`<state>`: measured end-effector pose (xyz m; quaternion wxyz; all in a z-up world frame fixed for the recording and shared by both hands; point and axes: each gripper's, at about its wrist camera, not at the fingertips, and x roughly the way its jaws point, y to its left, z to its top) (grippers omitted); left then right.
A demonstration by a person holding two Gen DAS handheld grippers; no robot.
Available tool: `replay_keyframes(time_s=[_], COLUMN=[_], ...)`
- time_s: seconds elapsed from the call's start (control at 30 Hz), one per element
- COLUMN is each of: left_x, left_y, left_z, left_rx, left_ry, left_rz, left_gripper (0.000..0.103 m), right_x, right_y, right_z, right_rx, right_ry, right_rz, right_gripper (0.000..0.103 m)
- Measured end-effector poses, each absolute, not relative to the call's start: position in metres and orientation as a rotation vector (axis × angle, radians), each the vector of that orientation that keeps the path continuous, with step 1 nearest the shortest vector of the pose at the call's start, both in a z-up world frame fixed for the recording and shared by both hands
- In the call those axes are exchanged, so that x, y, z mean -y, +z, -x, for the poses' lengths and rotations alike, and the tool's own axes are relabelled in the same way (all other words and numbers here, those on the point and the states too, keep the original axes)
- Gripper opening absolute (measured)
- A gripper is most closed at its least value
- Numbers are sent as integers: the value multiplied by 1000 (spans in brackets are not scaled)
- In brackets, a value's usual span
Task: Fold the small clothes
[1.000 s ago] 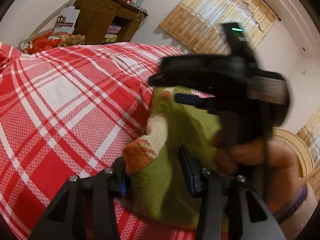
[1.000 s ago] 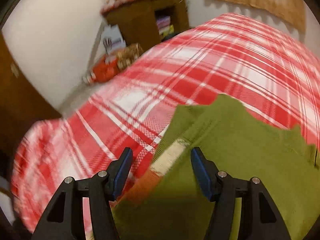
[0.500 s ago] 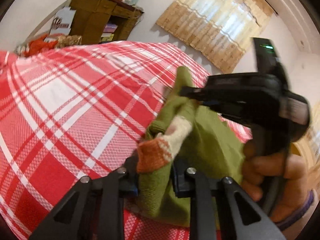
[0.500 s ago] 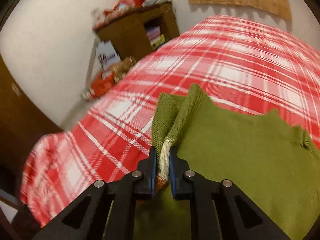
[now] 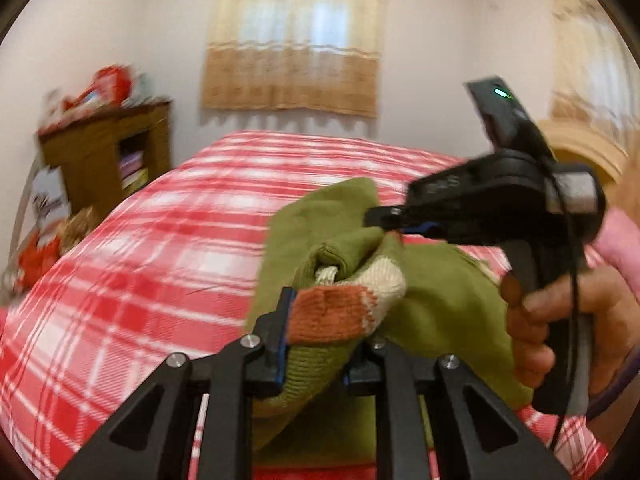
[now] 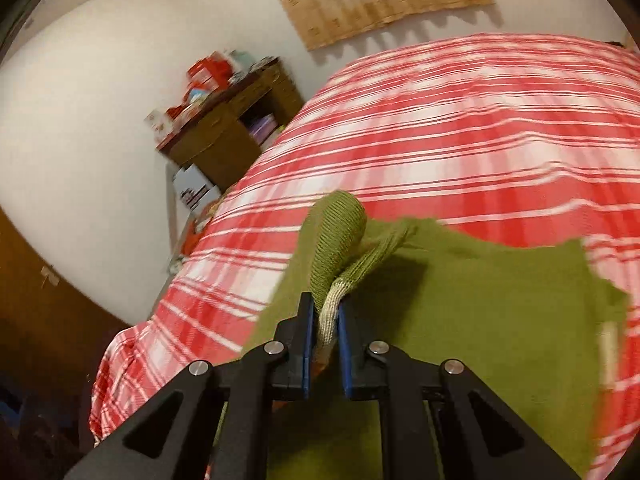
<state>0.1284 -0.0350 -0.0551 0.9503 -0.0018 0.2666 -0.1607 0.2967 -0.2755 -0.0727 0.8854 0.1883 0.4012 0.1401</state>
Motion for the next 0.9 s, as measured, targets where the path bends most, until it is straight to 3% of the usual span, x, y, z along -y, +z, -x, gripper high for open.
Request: replay_keyframes(time_s=[0.37,0.73,0.9], left_x=[154,187,157], left_y=[-68,-81,-69], left_z=[-111,-94,-86], left_rx=[-589,-667,-703], left_ry=[-518,-606,-646], left_rz=[-189,-292,-239], left_gripper=[18,18,34], right_x=[390,428,433], right_y=[-89,-135,-134], right_z=[-260,-241,-236], right_rx=[-812,-847,-831], right_ry=[133,47,33], right_rz=[-424,-436,-457], right_gripper=[10,10,13])
